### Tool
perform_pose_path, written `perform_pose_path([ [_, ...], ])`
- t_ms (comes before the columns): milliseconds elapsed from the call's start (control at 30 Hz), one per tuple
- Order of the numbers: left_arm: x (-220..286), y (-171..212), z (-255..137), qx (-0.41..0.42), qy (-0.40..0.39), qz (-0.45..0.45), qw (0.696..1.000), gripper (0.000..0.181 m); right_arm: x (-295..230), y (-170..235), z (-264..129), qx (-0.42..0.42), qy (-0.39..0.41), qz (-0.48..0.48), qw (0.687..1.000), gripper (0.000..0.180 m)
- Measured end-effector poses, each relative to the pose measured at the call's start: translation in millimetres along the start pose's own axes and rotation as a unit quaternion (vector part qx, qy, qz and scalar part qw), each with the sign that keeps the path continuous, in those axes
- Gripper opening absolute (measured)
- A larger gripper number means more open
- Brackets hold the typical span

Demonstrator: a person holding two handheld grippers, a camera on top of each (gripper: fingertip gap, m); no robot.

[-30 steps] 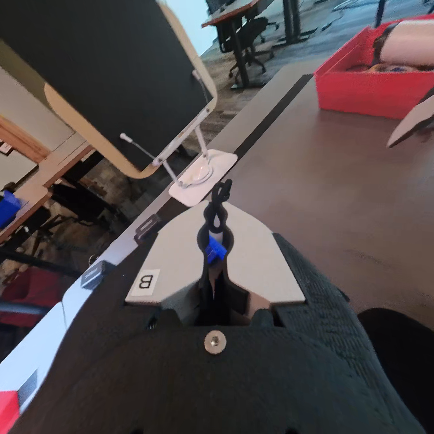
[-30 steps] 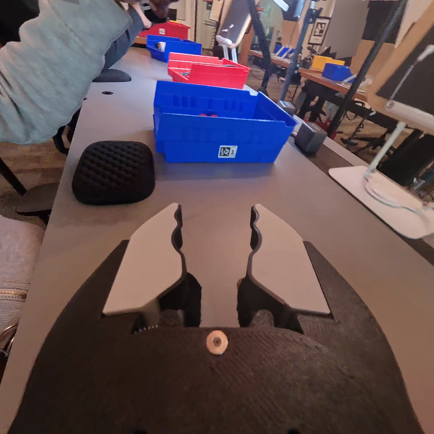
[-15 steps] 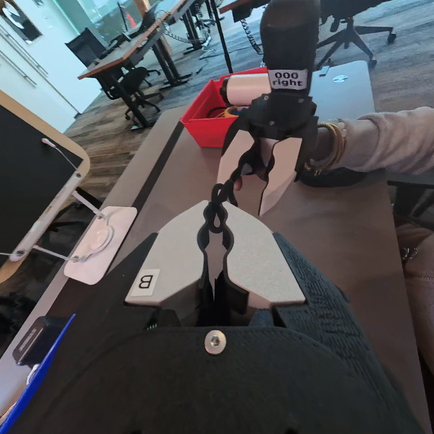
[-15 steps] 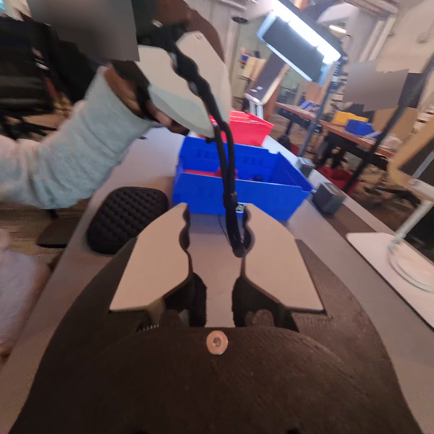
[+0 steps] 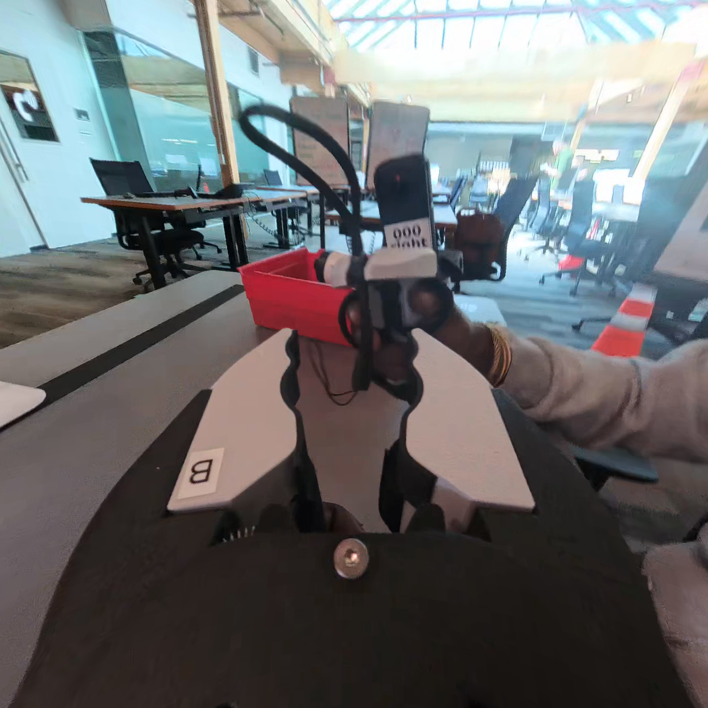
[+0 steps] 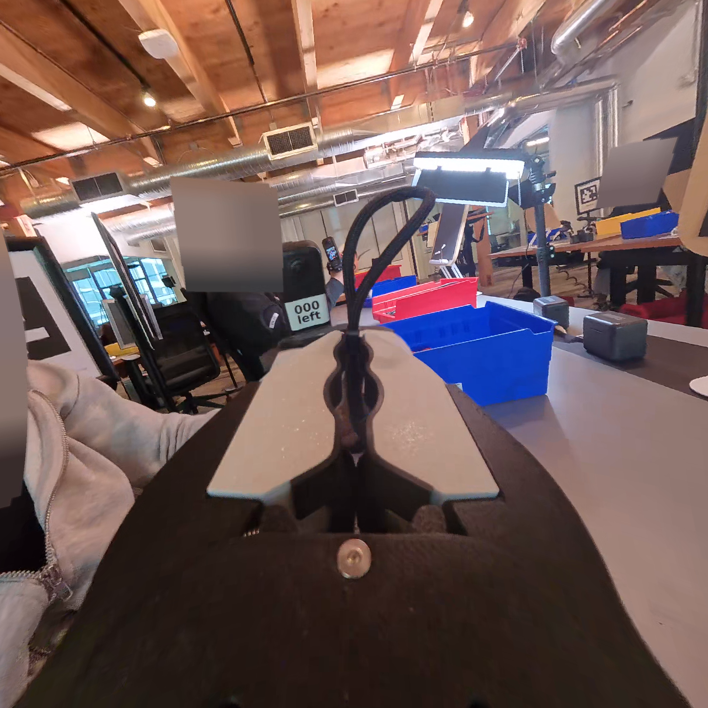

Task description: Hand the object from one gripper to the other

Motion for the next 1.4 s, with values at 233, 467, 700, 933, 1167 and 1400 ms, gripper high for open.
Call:
perform_pose_path([
  [233,16,19,18,-0.072,-0.013,0.084,0.994,0.008,-8,6,5,-0.023,0.001,-0.021,1.000,0.006],
  [467,20,4,6,0.005,0.063,0.015,0.998,0.008,-15,6,8,-0.024,-0.027,-0.023,0.999,0.028],
  [700,21,10,5,-0.023,0.090,0.010,0.996,0.015,-16,21,16,-0.083,-0.030,-0.048,0.995,0.004],
  [933,2,-7,-33,0.009,-0.076,0.237,0.968,0.039,-14,16,6,-0.071,-0.048,0.001,0.996,0.004],
  [1167,11,-1,-25,-0.014,-0.201,0.476,0.856,0.043,-26,37,16,-0.138,-0.178,0.126,0.966,0.004],
  [1400,17,11,-16,-0.052,-0.158,0.469,0.867,0.007,-35,43,21,-0.164,-0.201,0.128,0.957,0.004],
])
Point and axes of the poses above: each gripper's, where its closed fingertips meet, z out along the fingers, y out of its underside, x = y × z across the jaws, the point moved 4 cm from there along -z, back along the fingers, and after that the axes turned 11 degrees about -x, right-handed, at the moved point
